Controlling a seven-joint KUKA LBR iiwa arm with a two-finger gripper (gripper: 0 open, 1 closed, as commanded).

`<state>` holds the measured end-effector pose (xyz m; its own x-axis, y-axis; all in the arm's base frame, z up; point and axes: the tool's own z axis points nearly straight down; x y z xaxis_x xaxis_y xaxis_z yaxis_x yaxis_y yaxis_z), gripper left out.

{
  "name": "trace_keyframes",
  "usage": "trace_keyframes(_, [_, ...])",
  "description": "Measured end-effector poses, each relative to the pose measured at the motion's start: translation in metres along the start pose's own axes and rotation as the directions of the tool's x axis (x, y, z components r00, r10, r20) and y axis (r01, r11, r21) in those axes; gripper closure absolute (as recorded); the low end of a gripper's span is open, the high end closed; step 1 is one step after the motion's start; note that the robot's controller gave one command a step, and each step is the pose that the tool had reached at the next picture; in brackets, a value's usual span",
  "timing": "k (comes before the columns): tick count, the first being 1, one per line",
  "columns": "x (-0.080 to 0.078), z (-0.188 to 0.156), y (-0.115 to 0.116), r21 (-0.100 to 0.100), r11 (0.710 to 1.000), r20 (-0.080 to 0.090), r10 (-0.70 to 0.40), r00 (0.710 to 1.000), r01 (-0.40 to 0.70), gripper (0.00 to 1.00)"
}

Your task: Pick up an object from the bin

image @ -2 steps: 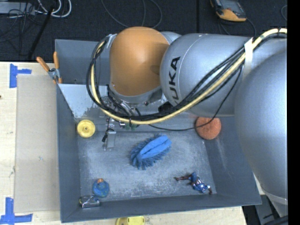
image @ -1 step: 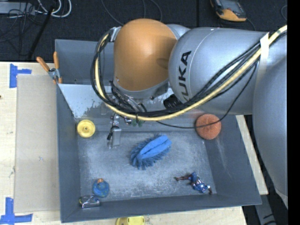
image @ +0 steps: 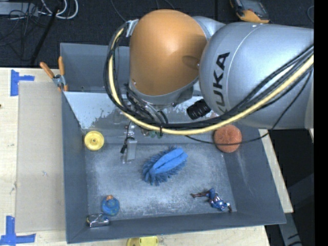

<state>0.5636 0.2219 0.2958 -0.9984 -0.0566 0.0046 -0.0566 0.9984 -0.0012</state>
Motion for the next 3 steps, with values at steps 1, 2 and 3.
trace_keyframes(1, [0.0,-0.033,0.001,-0.004,1.0,0.013,-0.022,1.0,0.022,0.0])
trace_keyframes(2, [-0.017,-0.055,-0.003,-0.001,1.0,0.005,-0.023,1.0,0.023,0.0])
trace_keyframes(3, [-0.024,-0.116,-0.018,-0.001,1.0,0.004,0.009,1.0,-0.009,0.0])
